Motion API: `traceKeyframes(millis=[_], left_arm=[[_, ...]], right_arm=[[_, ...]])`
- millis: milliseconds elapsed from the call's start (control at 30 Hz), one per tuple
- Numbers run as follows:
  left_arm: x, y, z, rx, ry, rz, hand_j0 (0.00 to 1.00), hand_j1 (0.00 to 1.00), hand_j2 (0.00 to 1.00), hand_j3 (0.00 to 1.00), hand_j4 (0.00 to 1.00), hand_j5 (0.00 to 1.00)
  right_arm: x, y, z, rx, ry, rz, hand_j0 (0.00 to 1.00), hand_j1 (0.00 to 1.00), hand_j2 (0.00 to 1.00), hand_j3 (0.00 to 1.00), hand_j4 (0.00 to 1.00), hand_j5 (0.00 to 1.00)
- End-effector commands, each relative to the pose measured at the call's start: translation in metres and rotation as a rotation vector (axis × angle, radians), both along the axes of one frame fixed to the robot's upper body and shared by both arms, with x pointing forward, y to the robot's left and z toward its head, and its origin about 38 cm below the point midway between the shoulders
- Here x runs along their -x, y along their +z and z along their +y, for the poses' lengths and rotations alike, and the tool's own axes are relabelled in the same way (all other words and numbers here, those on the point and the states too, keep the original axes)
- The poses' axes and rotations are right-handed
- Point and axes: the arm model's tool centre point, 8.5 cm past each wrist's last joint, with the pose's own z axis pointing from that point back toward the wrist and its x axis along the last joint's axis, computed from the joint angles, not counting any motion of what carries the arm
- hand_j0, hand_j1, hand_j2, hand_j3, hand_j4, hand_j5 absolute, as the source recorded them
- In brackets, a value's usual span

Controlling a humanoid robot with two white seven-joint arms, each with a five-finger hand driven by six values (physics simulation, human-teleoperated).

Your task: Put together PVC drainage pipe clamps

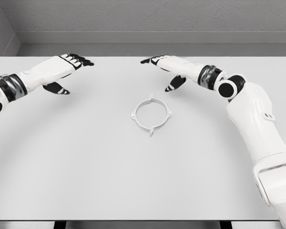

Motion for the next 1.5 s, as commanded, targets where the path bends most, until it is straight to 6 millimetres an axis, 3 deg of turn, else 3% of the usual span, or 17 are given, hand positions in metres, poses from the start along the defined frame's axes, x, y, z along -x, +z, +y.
traceKeyframes(millis=[0, 100, 333, 933, 1467], left_arm=[[0.000, 0.002, 0.004, 0.007, 0.007, 0.001, 1.00, 1.00, 1.00, 1.00, 1.00, 1.00], [0.001, 0.001, 0.003, 0.008, 0.006, 0.000, 1.00, 1.00, 1.00, 1.00, 1.00, 1.00], [0.001, 0.002, 0.003, 0.010, 0.005, 0.000, 1.00, 1.00, 1.00, 1.00, 1.00, 1.00], [0.001, 0.002, 0.002, 0.009, 0.003, 0.000, 1.00, 1.00, 1.00, 1.00, 1.00, 1.00], [0.001, 0.000, 0.000, 0.010, -0.001, 0.002, 1.00, 1.00, 1.00, 1.00, 1.00, 1.00]], right_arm=[[0.001, -0.006, 0.015, -0.024, 0.010, 0.026, 1.00, 1.00, 1.00, 1.00, 1.00, 1.00], [-0.008, -0.003, 0.025, -0.017, -0.002, 0.021, 1.00, 1.00, 1.00, 1.00, 1.00, 1.00], [-0.018, 0.001, 0.024, 0.057, -0.028, -0.055, 1.00, 1.00, 1.00, 1.00, 1.00, 1.00], [-0.013, -0.012, 0.063, 0.207, 0.078, -0.094, 1.00, 1.00, 1.00, 1.00, 1.00, 1.00], [-0.011, -0.017, 0.063, 0.237, 0.089, -0.089, 1.00, 1.00, 1.00, 1.00, 1.00, 1.00]])
